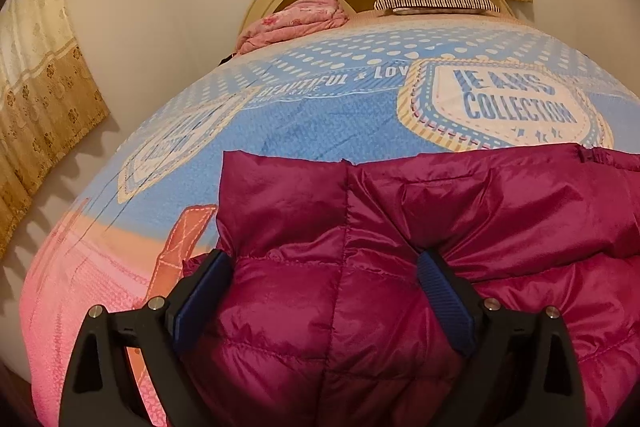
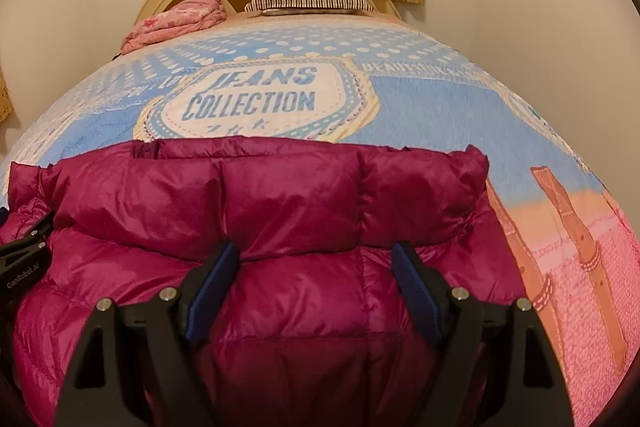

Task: Fold large clothes

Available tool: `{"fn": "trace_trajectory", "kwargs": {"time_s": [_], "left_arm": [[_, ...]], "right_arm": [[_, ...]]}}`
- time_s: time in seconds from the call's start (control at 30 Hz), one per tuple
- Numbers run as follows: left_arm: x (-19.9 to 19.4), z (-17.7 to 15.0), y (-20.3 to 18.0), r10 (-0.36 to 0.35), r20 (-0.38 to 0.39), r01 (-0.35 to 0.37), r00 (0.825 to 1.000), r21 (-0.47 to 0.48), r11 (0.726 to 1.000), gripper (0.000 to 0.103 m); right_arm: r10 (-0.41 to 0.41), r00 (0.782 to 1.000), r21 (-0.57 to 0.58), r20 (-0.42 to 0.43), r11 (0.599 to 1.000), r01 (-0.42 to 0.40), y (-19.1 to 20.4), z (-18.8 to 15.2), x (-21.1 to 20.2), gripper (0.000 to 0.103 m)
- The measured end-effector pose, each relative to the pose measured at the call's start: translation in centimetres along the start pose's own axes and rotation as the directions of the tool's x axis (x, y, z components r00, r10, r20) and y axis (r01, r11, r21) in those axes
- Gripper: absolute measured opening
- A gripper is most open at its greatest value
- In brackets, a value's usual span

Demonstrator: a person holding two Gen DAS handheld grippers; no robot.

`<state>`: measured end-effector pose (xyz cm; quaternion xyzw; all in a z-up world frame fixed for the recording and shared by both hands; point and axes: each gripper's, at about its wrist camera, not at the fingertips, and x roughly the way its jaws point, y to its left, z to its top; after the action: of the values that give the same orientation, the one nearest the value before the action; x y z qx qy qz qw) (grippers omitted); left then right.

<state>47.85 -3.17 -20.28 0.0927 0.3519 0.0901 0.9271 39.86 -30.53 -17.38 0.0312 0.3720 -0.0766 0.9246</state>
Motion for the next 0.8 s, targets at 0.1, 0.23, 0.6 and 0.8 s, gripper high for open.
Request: {"fn": "trace_trajectory", "kwargs": {"time_s": [0.1, 0.23, 0.6, 0.8], "left_arm": [[0.4, 0.1, 0.0, -0.004, -0.018, 0.004, 1.0, 0.003, 1.0, 0.097], [0.6, 0.1, -0.2, 0.0, -0.03, 0.001, 1.0, 0.011, 1.0, 0.097], [1.1, 0.1, -0.4, 0.009, -0.058, -0.008, 0.998, 0.028, 1.0, 0.098], [1.3, 0.1, -0.5, 0.012, -0.068, -0.01, 0.998, 0.034, 0.999, 0.099]], "right_arm": [[-0.005, 1.0, -0.001, -0.014, 1.0, 0.005, 0.0, 0.0, 0.4, 0.083], [-0.013, 0.999, -0.005, -0.029, 1.0, 0.013, 0.1, 0.0, 0.8, 0.084], [-0.027, 0.998, -0.012, -0.063, 1.0, 0.026, 0.1, 0.0, 1.4, 0.088], [-0.041, 0.996, -0.019, -0.078, 0.999, 0.04, 0.3, 0.0, 1.7, 0.089]]}}
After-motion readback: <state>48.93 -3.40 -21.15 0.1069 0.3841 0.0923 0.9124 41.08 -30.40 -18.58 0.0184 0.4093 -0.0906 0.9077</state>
